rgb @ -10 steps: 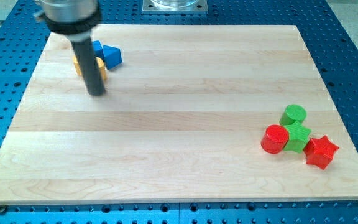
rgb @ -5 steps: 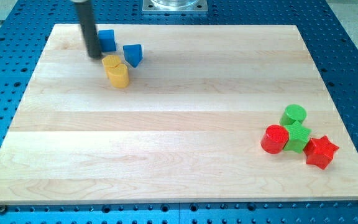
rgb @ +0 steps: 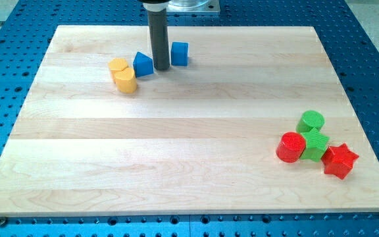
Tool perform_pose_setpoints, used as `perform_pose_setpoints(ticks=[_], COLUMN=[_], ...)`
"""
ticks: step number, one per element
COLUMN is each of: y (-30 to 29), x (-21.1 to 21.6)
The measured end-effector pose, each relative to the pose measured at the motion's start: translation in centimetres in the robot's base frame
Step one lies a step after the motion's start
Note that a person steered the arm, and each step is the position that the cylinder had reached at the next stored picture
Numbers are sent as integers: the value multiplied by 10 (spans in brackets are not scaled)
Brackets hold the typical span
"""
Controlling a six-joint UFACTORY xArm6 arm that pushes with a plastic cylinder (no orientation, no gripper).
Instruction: Push the blue blocks to the top side of the board
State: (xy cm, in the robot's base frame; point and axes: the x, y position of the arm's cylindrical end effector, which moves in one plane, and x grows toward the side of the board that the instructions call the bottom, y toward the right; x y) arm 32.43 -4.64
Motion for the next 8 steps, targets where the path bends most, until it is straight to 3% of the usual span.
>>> perform_pose_setpoints(ticks=[2,3,4,5,6,7,8], y=[57,62,-29,-106,-71,-73,6], x=[-42,-8,75,71,38,21,-3])
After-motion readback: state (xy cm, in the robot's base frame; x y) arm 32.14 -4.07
